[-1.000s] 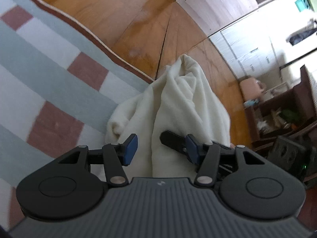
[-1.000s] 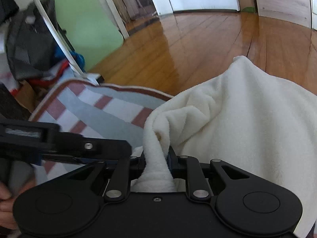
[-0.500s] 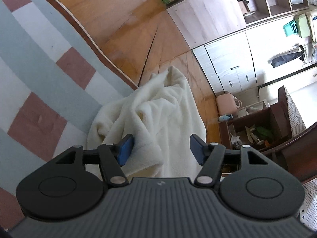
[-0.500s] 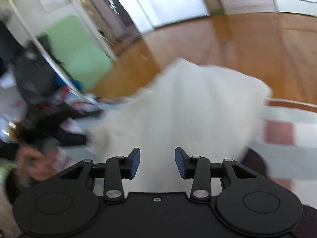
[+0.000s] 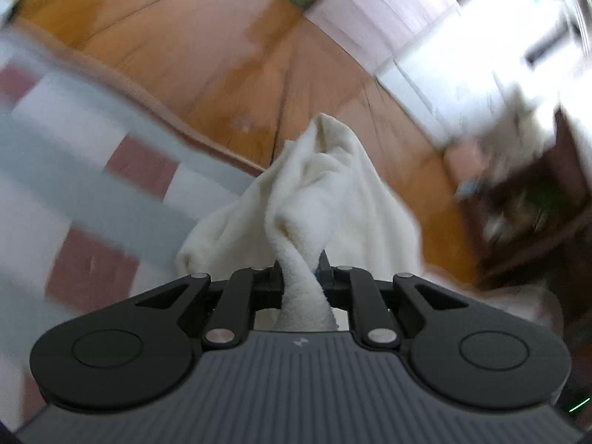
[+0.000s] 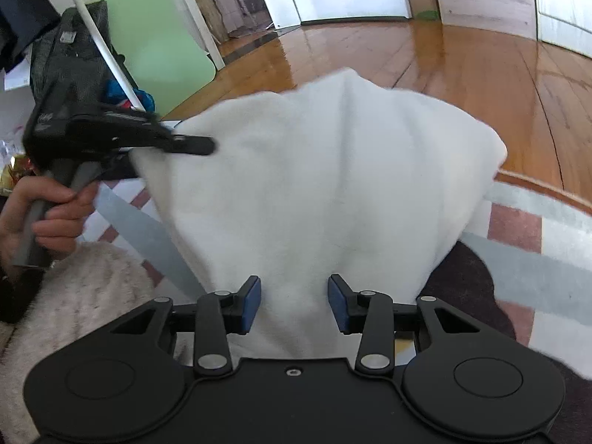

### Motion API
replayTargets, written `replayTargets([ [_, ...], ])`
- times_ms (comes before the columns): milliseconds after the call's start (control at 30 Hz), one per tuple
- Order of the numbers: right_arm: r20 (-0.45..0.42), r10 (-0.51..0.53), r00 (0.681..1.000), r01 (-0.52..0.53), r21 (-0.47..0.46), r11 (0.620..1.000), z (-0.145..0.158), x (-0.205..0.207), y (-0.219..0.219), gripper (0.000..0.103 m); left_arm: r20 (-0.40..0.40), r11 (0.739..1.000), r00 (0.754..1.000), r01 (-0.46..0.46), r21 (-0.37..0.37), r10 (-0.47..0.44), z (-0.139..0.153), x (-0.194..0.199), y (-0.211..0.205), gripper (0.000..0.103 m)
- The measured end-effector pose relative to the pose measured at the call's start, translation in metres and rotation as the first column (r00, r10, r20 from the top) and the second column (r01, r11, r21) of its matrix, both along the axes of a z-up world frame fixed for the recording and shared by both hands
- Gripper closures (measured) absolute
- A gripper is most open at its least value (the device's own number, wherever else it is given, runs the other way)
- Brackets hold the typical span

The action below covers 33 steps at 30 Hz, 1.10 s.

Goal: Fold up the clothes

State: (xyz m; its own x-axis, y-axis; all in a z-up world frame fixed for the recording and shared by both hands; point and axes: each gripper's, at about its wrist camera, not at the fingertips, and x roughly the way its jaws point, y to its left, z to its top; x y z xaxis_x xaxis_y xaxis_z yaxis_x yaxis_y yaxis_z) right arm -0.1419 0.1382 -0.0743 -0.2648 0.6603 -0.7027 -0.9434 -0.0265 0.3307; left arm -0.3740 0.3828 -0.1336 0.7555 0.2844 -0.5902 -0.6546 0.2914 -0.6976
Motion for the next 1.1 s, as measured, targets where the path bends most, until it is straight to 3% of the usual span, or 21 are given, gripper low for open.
replayTargets([
  [67, -0.019, -0.006, 1.000, 0.006, -0.028, 1.000, -0.006, 0.000, -0.003, 0.057, -0.089, 0.997, 0.995, -0.041, -0.066, 0.035, -0.021, -0.007, -0.005, 0.091],
  [133, -0.033, 0.040, 0.999, -0.042, -0.074, 0.996, -0.017, -0.006, -0.003, 0.054, -0.206, 0.995, 0.977, -0.073, -0.064, 0.059, -0.025, -0.001, -0.004, 0.091],
  [200, -0.082, 0.110, 0.991, -0.119, -0.116, 0.986, -0.027, -0.013, -0.002, 0.054, -0.303, 0.998, 0.951, -0.060, 0.007, 0.059, -0.020, 0.012, -0.008, 0.089],
  [300, -0.151, 0.076, 0.986, -0.095, -0.122, 0.988, -0.037, -0.009, -0.003, 0.054, -0.436, 0.992, 0.898, -0.007, 0.127, 0.062, -0.010, 0.033, -0.016, 0.087],
  [400, -0.192, 0.067, 0.979, -0.093, -0.133, 0.987, -0.038, -0.004, -0.006, 0.054, -0.521, 0.973, 0.844, -0.006, 0.233, 0.130, 0.005, 0.032, -0.028, 0.066],
  [467, -0.184, 0.090, 0.979, -0.116, -0.138, 0.984, -0.038, -0.007, -0.009, 0.054, -0.556, 0.951, 0.809, -0.014, 0.308, 0.192, 0.017, 0.026, -0.037, 0.065],
  [533, -0.173, 0.114, 0.978, -0.140, -0.144, 0.980, -0.038, -0.010, -0.012, 0.054, -0.544, 0.937, 0.807, -0.030, 0.348, 0.228, 0.028, 0.015, -0.044, 0.067],
  [667, -0.149, 0.166, 0.975, -0.183, -0.113, 0.976, -0.014, -0.009, -0.012, 0.054, -0.407, 0.916, 0.884, -0.053, 0.397, 0.228, 0.058, 0.002, -0.057, 0.067],
  [733, -0.141, 0.180, 0.974, -0.194, -0.090, 0.977, -0.001, -0.006, -0.009, 0.054, -0.325, 0.916, 0.931, -0.026, 0.400, 0.168, 0.069, 0.009, -0.054, 0.067],
  [833, -0.103, 0.054, 0.993, -0.053, 0.016, 0.998, 0.019, 0.016, 0.007, 0.054, -0.245, 0.943, 0.969, 0.075, 0.325, 0.007, 0.067, 0.038, -0.034, 0.066],
  [933, -0.072, -0.077, 0.994, 0.085, 0.119, 0.989, 0.037, 0.038, 0.025, 0.054, -0.228, 0.960, 0.968, 0.156, 0.234, -0.102, 0.048, 0.079, -0.004, 0.066],
  [1100, 0.107, -0.259, 0.960, 0.242, 0.153, 0.958, 0.023, 0.058, 0.075, 0.051, -0.367, 0.963, 0.928, 0.158, 0.220, -0.068, 0.001, 0.103, 0.034, 0.064],
])
